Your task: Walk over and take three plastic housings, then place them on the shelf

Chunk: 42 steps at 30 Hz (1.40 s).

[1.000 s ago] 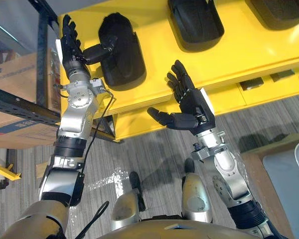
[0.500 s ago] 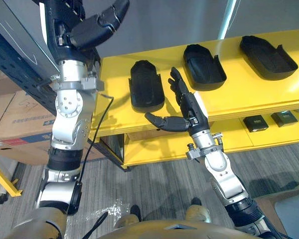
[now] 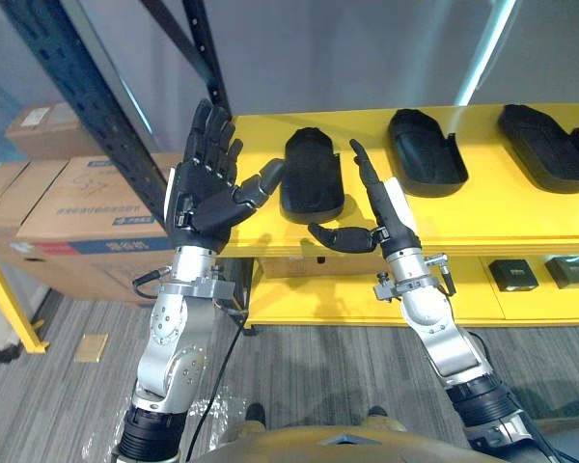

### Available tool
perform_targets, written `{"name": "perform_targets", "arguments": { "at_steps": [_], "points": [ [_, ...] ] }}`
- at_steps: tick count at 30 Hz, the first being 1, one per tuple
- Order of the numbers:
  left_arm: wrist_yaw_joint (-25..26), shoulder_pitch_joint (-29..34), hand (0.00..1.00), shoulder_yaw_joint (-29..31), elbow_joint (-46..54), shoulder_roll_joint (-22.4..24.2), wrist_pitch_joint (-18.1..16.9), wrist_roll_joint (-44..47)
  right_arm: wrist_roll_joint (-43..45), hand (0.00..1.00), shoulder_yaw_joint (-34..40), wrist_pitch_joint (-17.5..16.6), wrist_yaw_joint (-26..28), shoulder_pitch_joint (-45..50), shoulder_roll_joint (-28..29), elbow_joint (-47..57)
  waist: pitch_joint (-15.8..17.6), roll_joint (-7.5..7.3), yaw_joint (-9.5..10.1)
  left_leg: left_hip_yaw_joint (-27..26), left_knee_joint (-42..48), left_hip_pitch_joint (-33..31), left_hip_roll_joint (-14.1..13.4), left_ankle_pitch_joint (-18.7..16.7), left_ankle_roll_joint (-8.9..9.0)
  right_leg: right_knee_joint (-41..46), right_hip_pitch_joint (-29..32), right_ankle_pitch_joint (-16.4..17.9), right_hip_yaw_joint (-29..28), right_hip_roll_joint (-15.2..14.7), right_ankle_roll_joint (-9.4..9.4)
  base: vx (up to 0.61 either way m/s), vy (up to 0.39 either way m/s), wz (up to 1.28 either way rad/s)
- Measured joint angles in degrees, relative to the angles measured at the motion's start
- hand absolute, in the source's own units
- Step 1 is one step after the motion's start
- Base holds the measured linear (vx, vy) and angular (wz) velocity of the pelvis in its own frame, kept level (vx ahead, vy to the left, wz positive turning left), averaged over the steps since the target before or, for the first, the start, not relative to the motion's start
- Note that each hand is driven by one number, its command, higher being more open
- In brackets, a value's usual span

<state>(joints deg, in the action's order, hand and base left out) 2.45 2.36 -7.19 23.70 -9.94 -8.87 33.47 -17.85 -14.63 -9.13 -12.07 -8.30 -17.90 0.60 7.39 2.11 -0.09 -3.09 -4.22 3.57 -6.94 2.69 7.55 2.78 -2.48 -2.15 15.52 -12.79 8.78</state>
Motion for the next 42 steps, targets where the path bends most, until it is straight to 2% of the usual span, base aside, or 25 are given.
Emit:
{"name": "perform_targets", "arguments": {
  "at_steps": [3,6,10,16,19,24,31,37,42],
  "points": [
    [-0.8,0.0,1.00,0.0,2.6,0.0,-2.6,0.0,-1.8,1.00,-0.6,0.4,-0.8,-4.4,0.0,-3.4,1.3,-1.09,0.58,0.6,0.6,-2.2,0.0,0.4,0.04,0.2,1.6,-0.4,0.4,0.0,-0.30,-0.05,0.002,0.15],
    [-1.8,-0.1,1.00,0.0,3.7,-0.1,-4.6,-0.2,-2.4,1.00,-0.7,0.4,-1.4,-7.1,-0.4,-5.0,3.6,-1.48,1.19,1.6,2.0,-3.5,0.0,0.4,-0.04,0.5,1.7,-0.5,1.5,-0.1,-0.38,-0.02,-0.006,0.15],
    [-1.7,-0.1,1.00,0.1,3.7,-0.1,-5.0,0.0,-5.3,1.00,-0.9,0.5,-4.1,-10.2,-0.7,-6.9,6.0,-1.15,1.62,2.0,2.4,-4.5,0.0,0.5,-0.04,1.3,2.4,-0.3,1.8,-0.2,-0.56,-0.02,-0.003,0.08],
    [-2.0,-0.2,1.00,-0.1,3.7,-0.1,-5.2,0.2,-11.8,1.00,-1.1,3.1,-7.5,-13.5,-2.4,-7.2,10.2,-0.99,1.52,2.3,4.0,-5.6,0.1,0.2,0.00,3.5,3.7,0.4,1.6,-0.6,-0.85,-0.01,0.000,0.00],
    [-2.0,-0.1,1.00,-0.2,3.7,-0.1,-5.5,0.3,-14.0,1.00,-1.1,4.2,-9.1,-13.9,-3.2,-7.2,10.5,-0.83,1.50,2.6,5.4,-7.2,0.2,0.1,0.00,4.6,5.2,0.8,1.6,-0.9,-0.93,-0.02,-0.002,0.03],
    [-2.0,0.0,1.00,-0.7,3.7,-0.1,-7.0,0.3,-17.9,1.00,-0.9,5.2,-11.6,-16.6,-4.4,-7.3,13.7,0.01,1.43,2.9,7.3,-8.0,0.2,-0.8,0.04,6.4,5.4,1.5,1.6,-1.3,-1.02,-0.06,-0.001,0.03],
    [-2.3,1.2,1.00,-0.9,3.5,-0.1,-7.0,2.1,-20.1,1.00,-0.5,5.9,-12.9,-18.8,-4.9,-7.9,14.7,0.41,1.54,3.4,8.2,-9.3,0.3,-0.4,-0.33,7.7,6.3,1.7,2.3,-1.5,-1.20,-0.04,-0.005,0.07],
    [-4.6,2.8,1.00,-1.0,3.0,-0.2,-6.8,2.1,-20.1,1.00,-0.6,7.5,-13.9,-21.2,-4.9,-10.2,14.7,0.49,1.63,3.5,8.2,-9.3,0.5,-0.3,-0.40,8.3,6.4,2.2,2.7,-2.0,-1.03,-0.01,-0.002,0.04],
    [-6.0,2.8,1.00,-1.0,1.1,-0.3,-6.0,2.1,-20.9,1.00,-0.7,7.5,-13.9,-22.8,-6.3,-11.7,14.9,0.82,1.73,3.7,8.3,-9.2,0.8,-0.3,-0.43,9.2,6.3,2.6,2.9,-2.4,-0.92,-0.01,-0.003,0.03]
  ]
}}
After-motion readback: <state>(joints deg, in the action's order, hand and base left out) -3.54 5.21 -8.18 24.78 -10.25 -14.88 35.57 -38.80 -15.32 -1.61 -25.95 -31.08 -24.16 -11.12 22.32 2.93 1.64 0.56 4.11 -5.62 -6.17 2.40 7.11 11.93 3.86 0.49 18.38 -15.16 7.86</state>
